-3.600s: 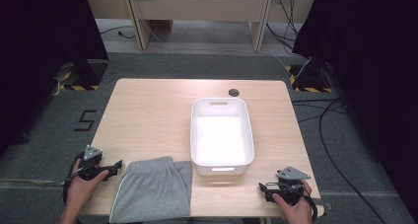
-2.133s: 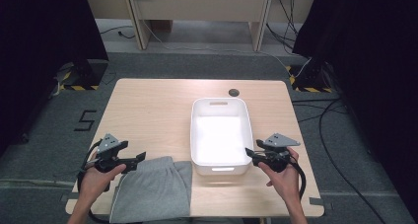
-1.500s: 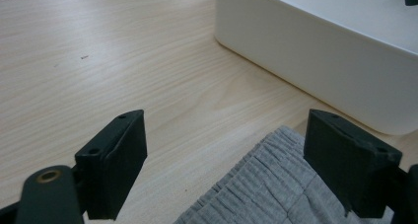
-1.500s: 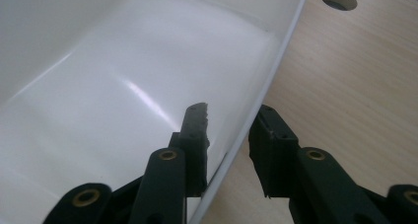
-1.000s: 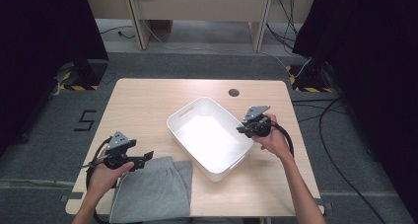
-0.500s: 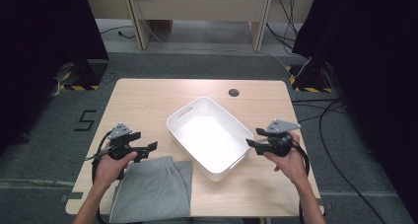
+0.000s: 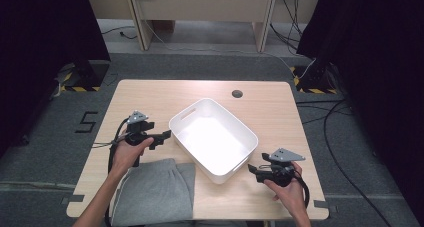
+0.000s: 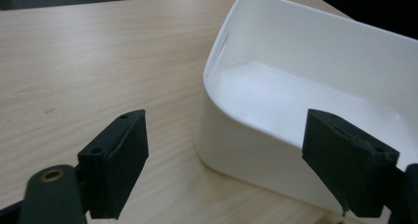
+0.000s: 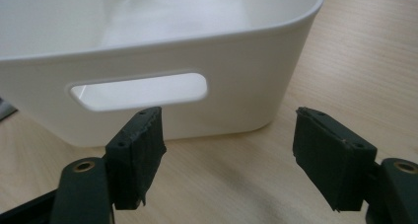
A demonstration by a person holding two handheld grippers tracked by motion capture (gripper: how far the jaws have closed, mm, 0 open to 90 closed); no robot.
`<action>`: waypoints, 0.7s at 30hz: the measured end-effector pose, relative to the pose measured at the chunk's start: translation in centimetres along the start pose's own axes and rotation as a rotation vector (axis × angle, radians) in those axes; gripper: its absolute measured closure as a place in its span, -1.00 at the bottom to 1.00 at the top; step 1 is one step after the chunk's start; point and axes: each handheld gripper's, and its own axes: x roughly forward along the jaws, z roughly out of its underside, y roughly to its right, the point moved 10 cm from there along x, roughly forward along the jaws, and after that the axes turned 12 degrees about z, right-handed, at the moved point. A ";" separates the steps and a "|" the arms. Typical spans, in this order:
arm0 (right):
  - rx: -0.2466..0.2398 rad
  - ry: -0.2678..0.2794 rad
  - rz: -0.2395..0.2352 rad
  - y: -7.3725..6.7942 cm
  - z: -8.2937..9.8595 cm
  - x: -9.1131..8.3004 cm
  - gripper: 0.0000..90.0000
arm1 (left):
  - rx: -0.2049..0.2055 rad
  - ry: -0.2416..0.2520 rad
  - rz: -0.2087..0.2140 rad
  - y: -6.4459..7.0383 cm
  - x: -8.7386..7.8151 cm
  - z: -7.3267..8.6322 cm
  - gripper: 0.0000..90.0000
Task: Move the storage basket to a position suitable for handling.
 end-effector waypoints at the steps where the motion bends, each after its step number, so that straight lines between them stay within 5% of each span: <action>1: 0.005 0.002 0.000 -0.2 -0.2 0.2 -0.38 | 0.001 -0.004 -0.002 0.0 0.3 -0.1 -0.61; 9: -0.022 -0.004 0.043 -0.2 -1.2 1.6 -0.32 | 0.012 -0.064 -0.035 -0.7 2.4 -0.1 -0.55; 13: -0.028 -0.001 0.096 1.3 -1.6 2.1 -0.31 | -0.009 -0.081 -0.022 -0.8 2.7 0.4 -0.52; 21: 0.021 0.005 0.115 4.2 -3.1 4.7 -0.29 | -0.006 -0.107 0.015 0.2 2.2 1.0 -0.45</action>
